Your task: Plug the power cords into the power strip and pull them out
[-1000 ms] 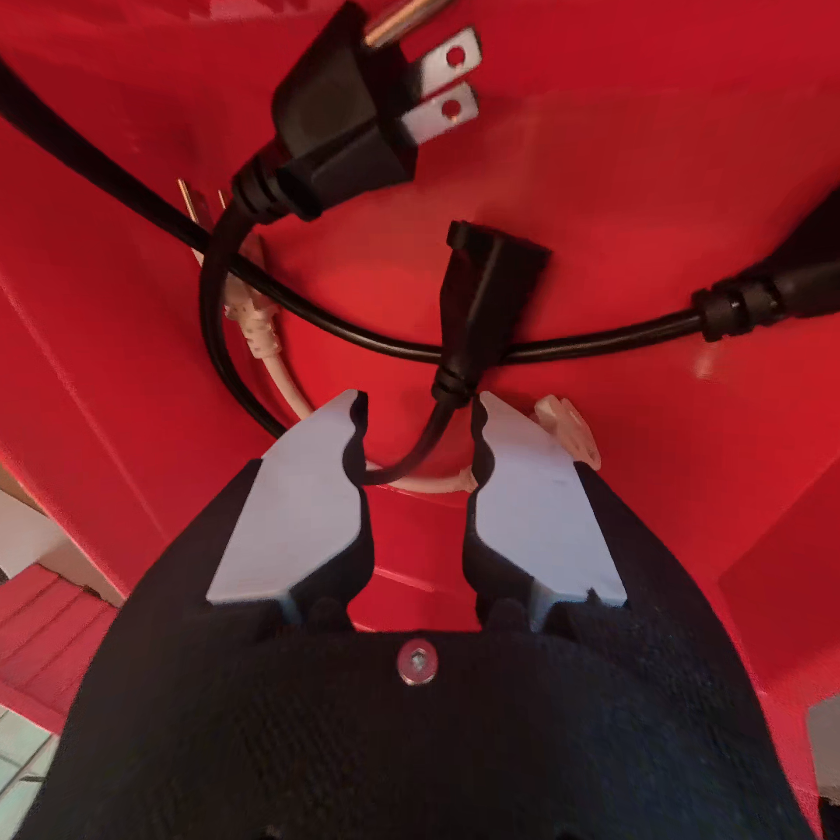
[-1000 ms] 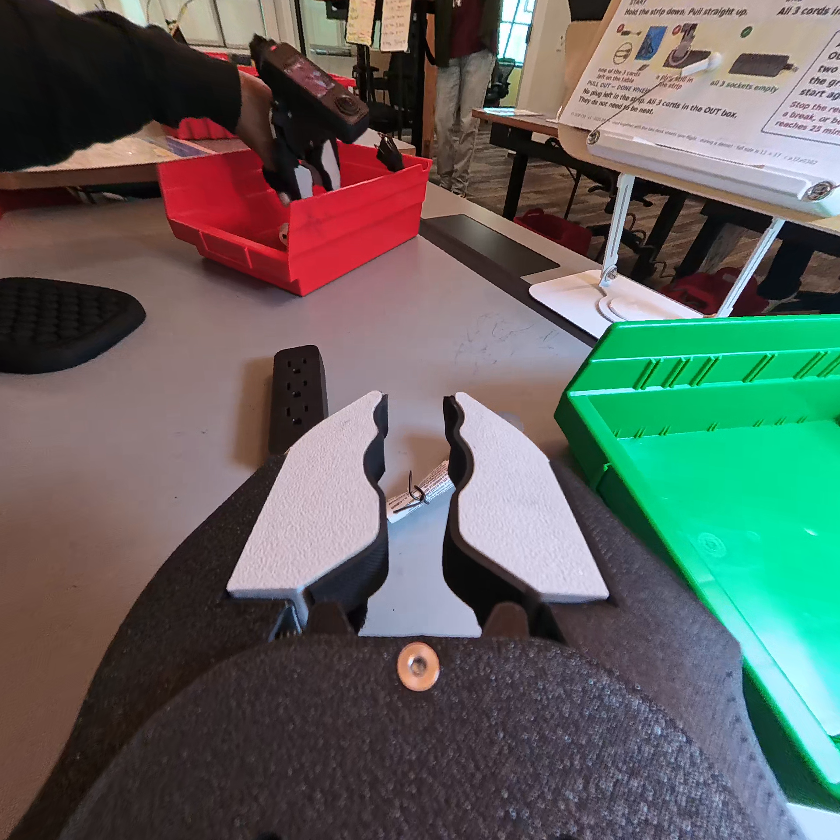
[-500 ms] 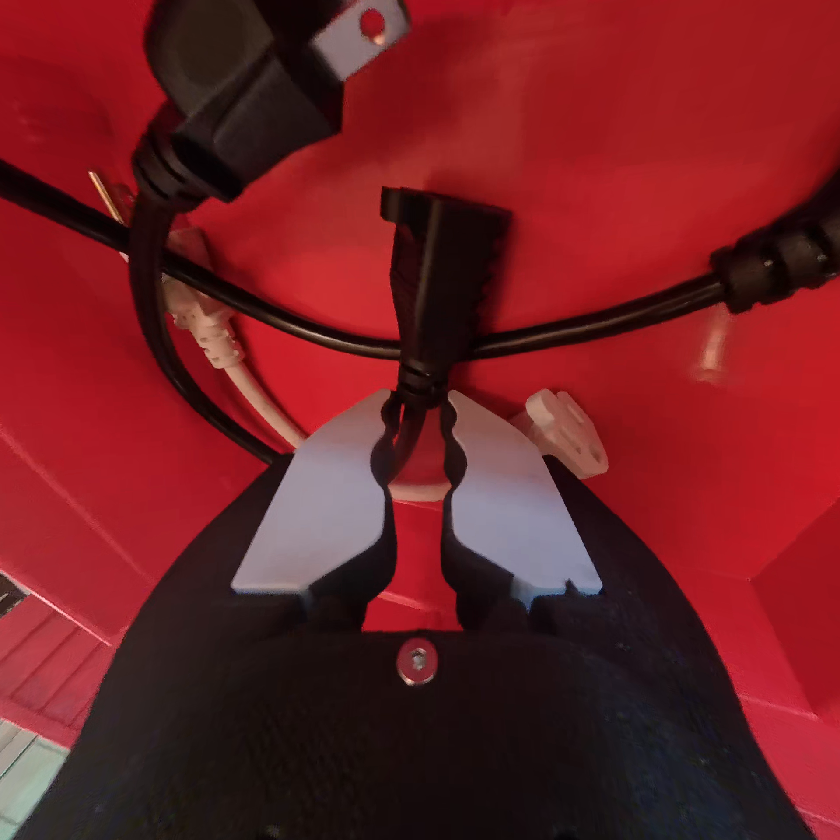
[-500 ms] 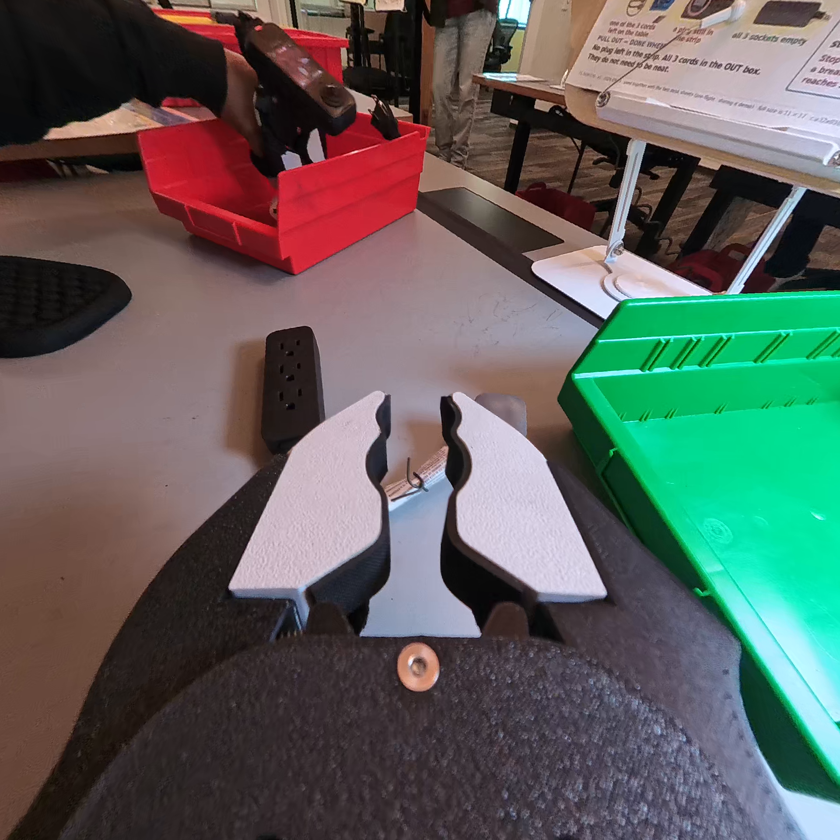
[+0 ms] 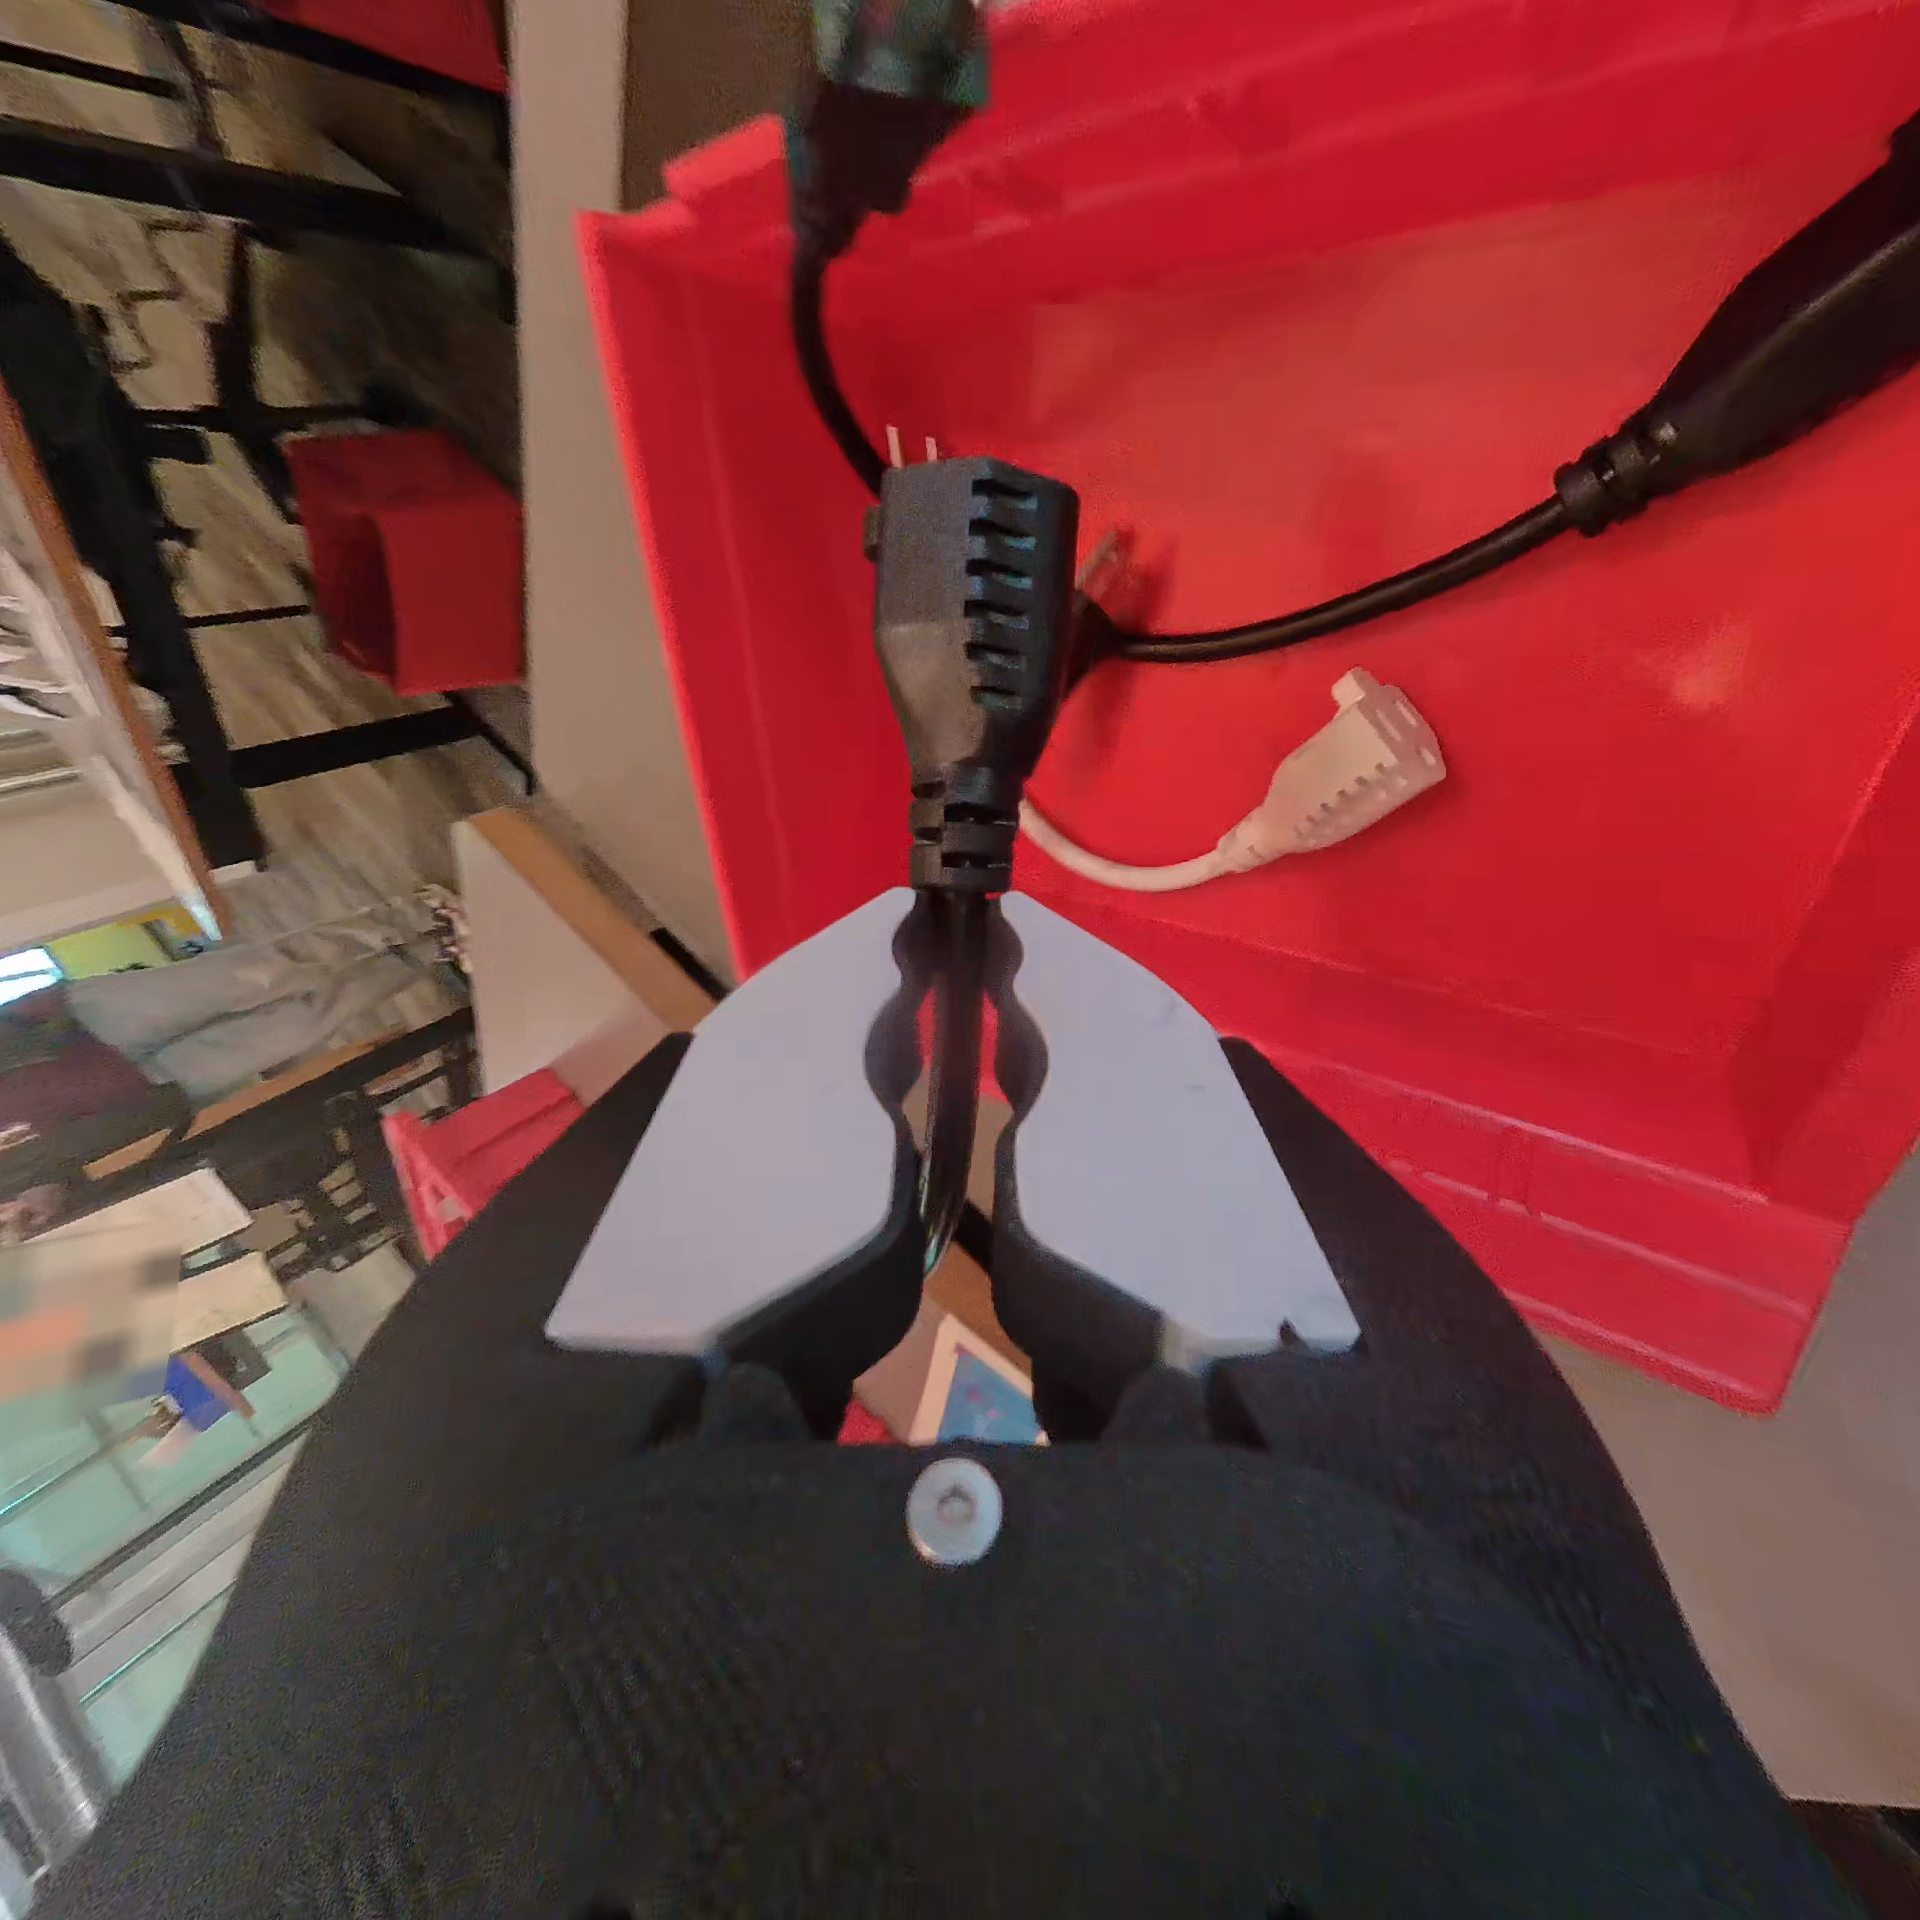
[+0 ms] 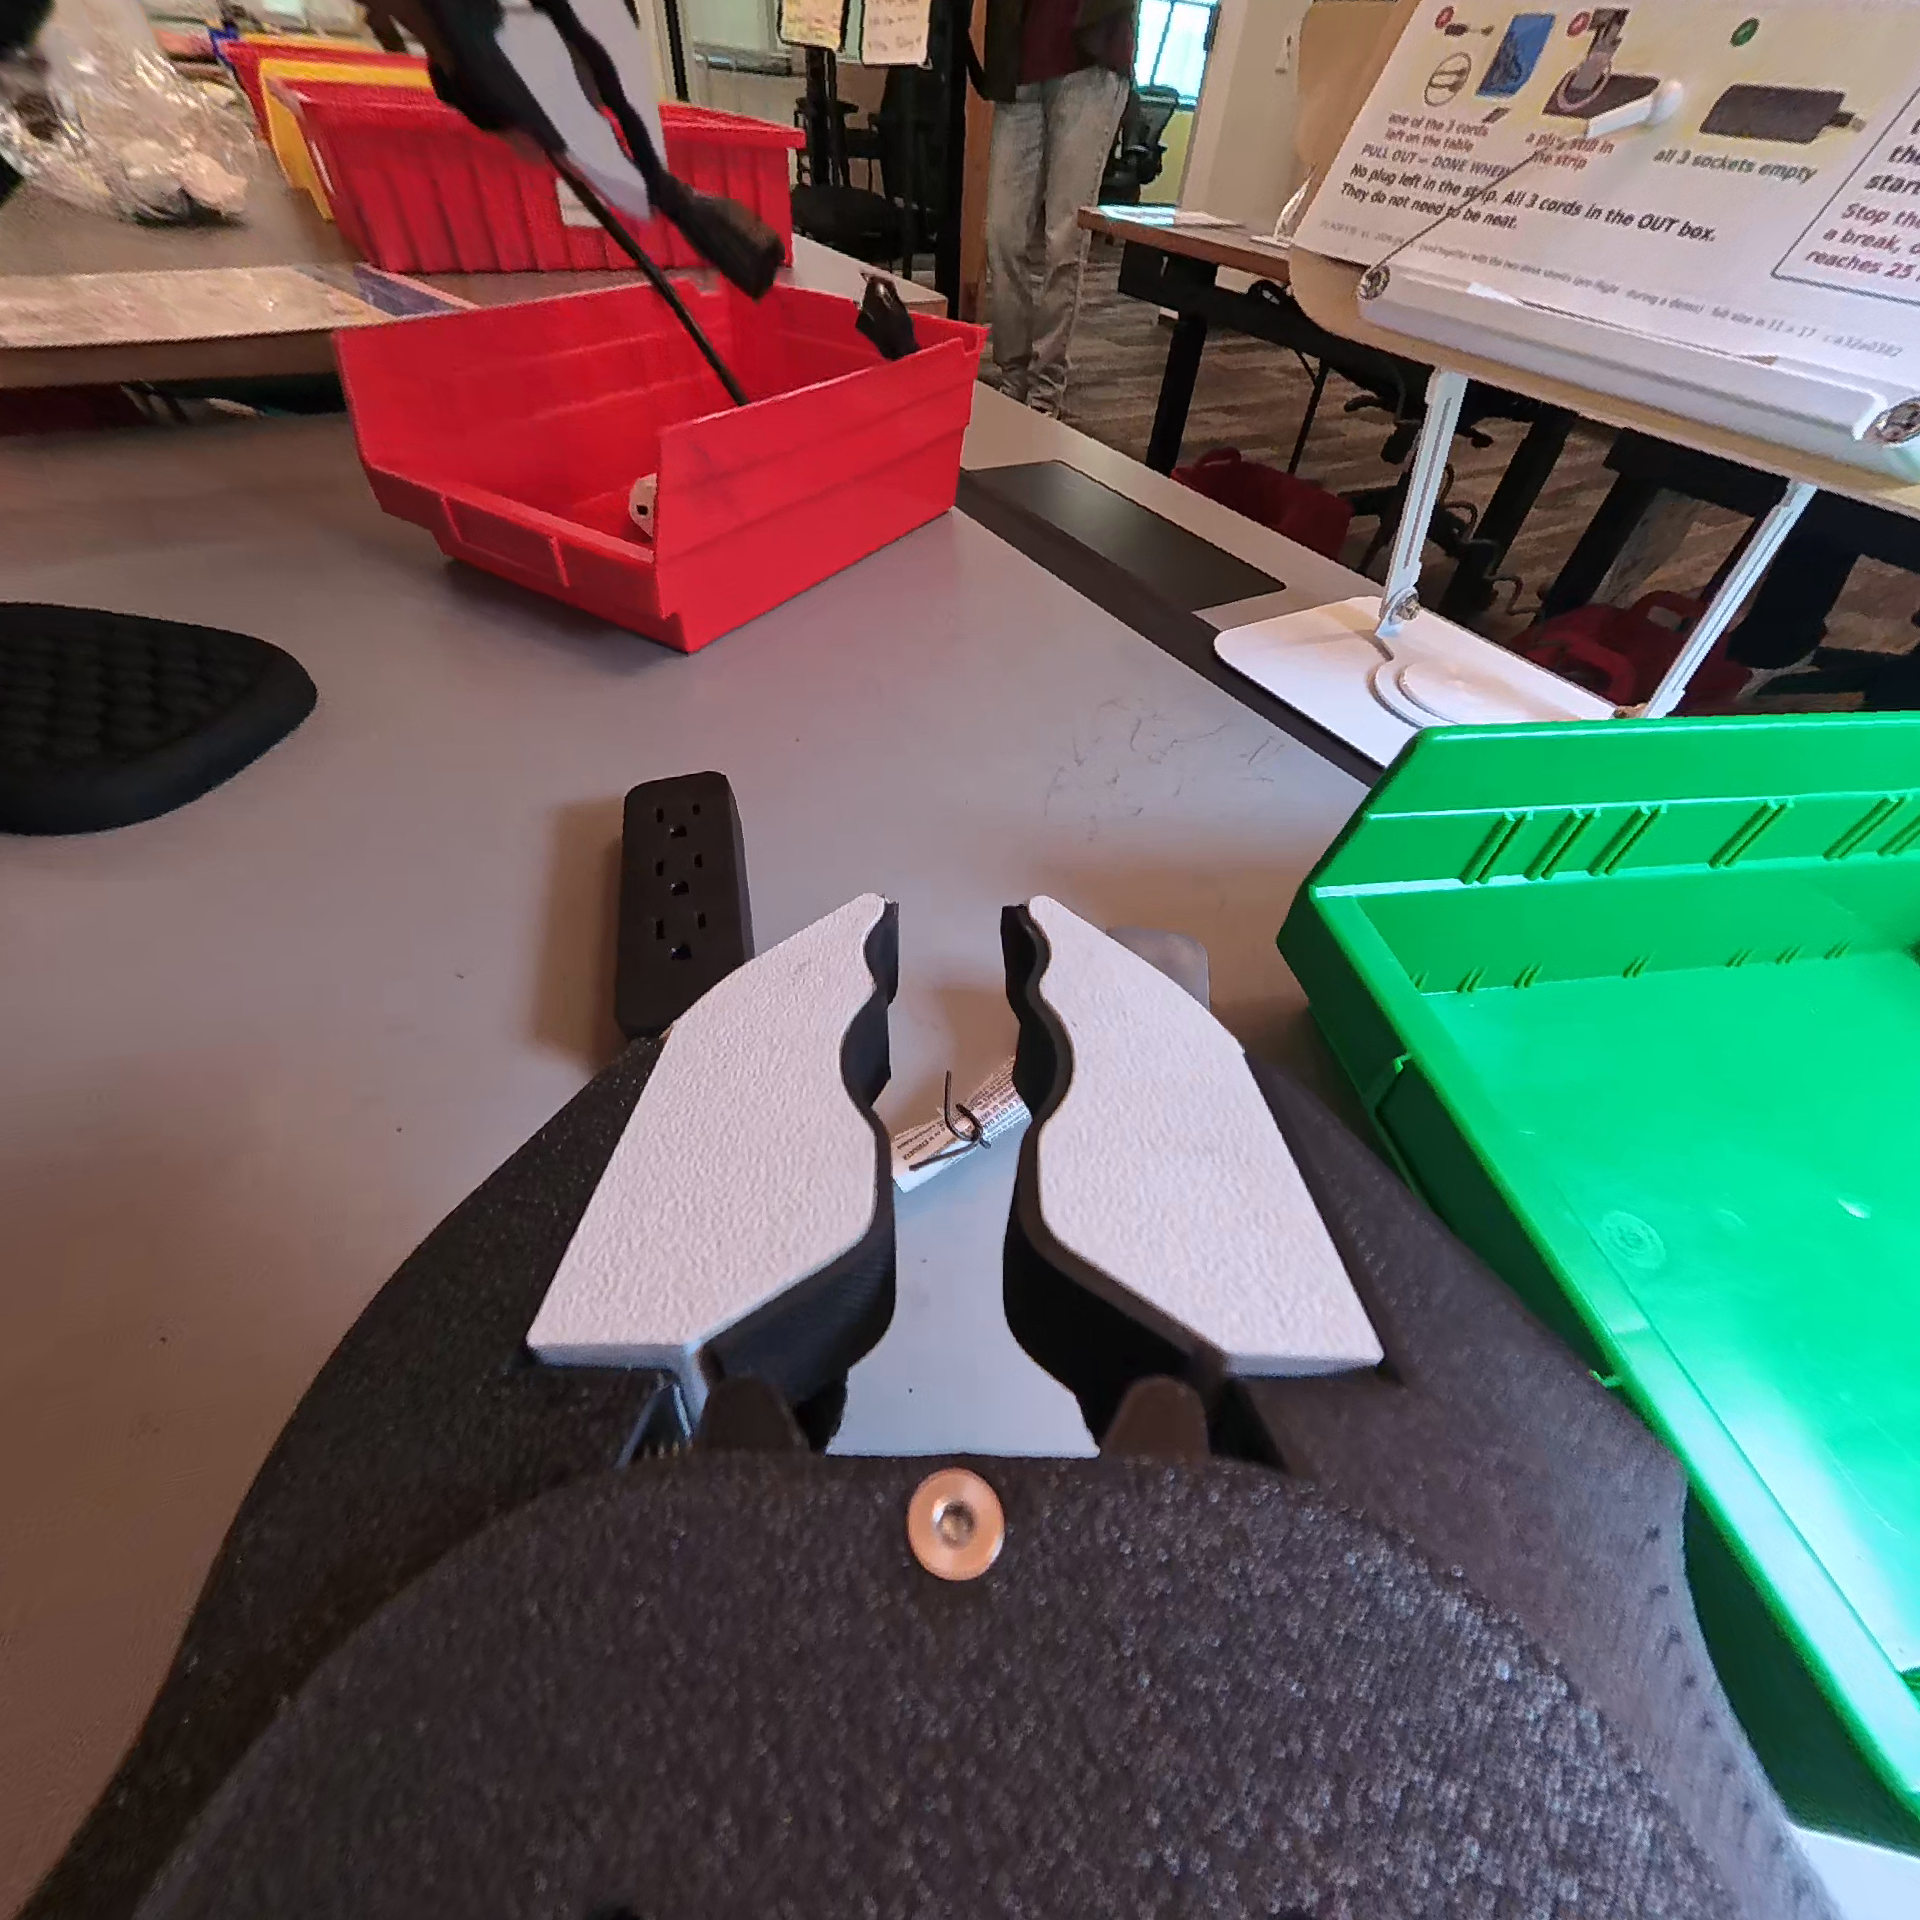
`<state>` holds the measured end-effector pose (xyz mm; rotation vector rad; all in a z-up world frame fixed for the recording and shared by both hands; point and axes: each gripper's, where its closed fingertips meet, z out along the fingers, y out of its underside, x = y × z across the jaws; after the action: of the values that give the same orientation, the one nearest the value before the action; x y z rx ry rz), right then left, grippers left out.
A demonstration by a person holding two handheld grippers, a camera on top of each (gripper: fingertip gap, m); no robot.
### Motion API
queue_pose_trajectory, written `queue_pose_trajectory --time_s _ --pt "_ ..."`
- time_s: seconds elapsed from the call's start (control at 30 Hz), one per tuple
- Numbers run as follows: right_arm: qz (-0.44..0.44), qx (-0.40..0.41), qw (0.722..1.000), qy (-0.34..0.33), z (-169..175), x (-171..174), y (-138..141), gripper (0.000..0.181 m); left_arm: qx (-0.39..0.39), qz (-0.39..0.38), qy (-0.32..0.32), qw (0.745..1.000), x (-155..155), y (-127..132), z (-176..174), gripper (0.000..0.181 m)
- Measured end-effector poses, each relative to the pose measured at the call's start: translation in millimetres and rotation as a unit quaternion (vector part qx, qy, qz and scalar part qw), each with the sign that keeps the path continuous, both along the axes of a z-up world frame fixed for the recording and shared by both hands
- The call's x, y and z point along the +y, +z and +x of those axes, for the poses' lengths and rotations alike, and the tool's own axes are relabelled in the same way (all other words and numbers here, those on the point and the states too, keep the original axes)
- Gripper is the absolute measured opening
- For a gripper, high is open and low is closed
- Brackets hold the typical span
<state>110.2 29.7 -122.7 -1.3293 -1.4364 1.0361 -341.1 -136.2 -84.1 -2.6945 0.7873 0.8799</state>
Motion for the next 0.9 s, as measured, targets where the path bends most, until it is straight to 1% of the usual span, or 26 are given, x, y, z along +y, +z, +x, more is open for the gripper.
queue_pose_trajectory --time_s 0.1,0.33,0.43,0.57,0.6,0.67,0.73,0.8,0.9 --pt "0.003 0.001 1.000 -0.003 0.4 0.6 0.9 0.020 0.016 0.025 -0.004 1.000 -3.7 29.5 6.8 0.009" --pt "0.002 0.013 1.000 -0.006 2.0 1.4 6.7 0.019 0.033 0.097 -0.023 0.994 -11.2 81.9 31.6 0.009" --pt "-0.004 0.018 1.000 0.002 1.1 -1.1 7.2 0.020 0.033 0.149 -0.039 0.988 -9.3 106.1 50.2 0.009" --pt "-0.014 0.024 0.999 0.019 -1.4 -9.1 9.3 0.031 0.008 0.234 -0.083 0.969 -0.6 134.0 91.2 0.009" --pt "-0.013 0.026 0.999 0.020 -2.5 -10.5 9.8 0.035 -0.006 0.258 -0.097 0.961 2.4 139.4 104.8 0.009" --pt "-0.004 0.027 0.999 0.029 -4.5 -16.3 10.4 0.037 -0.050 0.311 -0.129 0.940 9.3 147.8 135.5 0.009" --pt "0.002 0.020 0.999 0.042 -8.1 -23.8 8.2 0.041 -0.115 0.360 -0.165 0.911 16.2 151.0 170.2 0.009" --pt "0.005 0.009 0.998 0.063 -13.9 -36.0 2.8 0.046 -0.186 0.396 -0.199 0.877 23.0 147.9 205.3 0.009" --pt "0.011 0.002 0.994 0.106 -25.0 -61.9 -3.0 0.049 -0.295 0.418 -0.246 0.823 34.3 131.6 255.7 0.009"
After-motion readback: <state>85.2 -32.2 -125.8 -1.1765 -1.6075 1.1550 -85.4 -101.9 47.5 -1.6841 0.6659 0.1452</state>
